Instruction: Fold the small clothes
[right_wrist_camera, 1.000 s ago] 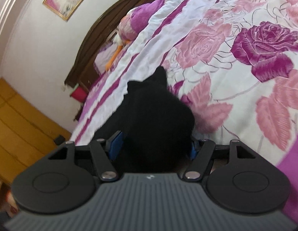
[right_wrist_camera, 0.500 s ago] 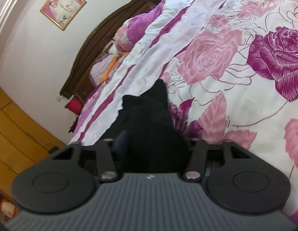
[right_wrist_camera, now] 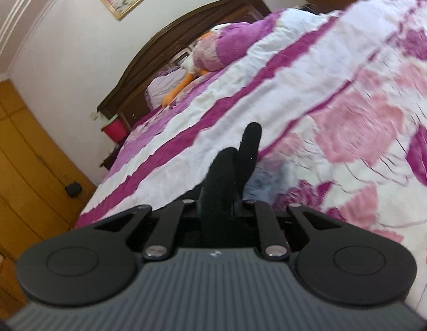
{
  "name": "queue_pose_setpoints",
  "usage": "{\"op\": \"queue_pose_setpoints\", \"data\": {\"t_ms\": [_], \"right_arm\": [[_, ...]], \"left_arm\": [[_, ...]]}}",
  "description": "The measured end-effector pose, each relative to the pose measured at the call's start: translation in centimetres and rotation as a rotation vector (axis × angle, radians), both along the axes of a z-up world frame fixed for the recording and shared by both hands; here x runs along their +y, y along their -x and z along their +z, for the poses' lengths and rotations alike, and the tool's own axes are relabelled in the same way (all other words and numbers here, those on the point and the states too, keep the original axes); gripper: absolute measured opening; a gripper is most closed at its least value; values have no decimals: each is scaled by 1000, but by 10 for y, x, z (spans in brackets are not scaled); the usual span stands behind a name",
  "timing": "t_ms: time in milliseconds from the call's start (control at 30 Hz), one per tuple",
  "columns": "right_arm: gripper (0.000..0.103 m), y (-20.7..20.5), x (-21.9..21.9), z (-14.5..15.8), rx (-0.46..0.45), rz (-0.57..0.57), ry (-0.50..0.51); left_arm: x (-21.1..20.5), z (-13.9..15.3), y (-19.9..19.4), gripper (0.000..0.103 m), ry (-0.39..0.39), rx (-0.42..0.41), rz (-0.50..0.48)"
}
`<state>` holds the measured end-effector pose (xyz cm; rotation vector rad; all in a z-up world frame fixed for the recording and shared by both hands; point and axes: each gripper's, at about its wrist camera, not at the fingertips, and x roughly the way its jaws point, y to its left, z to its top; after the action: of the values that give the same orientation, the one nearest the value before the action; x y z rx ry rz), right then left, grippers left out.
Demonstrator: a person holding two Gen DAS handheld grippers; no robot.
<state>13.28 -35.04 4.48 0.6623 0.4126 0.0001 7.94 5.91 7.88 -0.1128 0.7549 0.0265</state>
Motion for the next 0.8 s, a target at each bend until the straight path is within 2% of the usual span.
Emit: {"op": "queue_pose_setpoints", "data": {"t_ms": [233,400,567,700,800], "right_arm": [[11,-8,32,34,-36,67,63],[10,-16,74,61,-55,90,169],[9,-23,125,80,-108,187,191],[6,-28,173,77,-121,298,200],[6,-34,215,57,-87,371,279]], "left_arm": [[19,5,-6,79,-7,2,-2],[34,7,-5,79,-13,-3,14],[49,9,0,79,-5,-19,46],[64,9,6,79,17,-33,73],[74,7,10,79,23,-35,92]]}}
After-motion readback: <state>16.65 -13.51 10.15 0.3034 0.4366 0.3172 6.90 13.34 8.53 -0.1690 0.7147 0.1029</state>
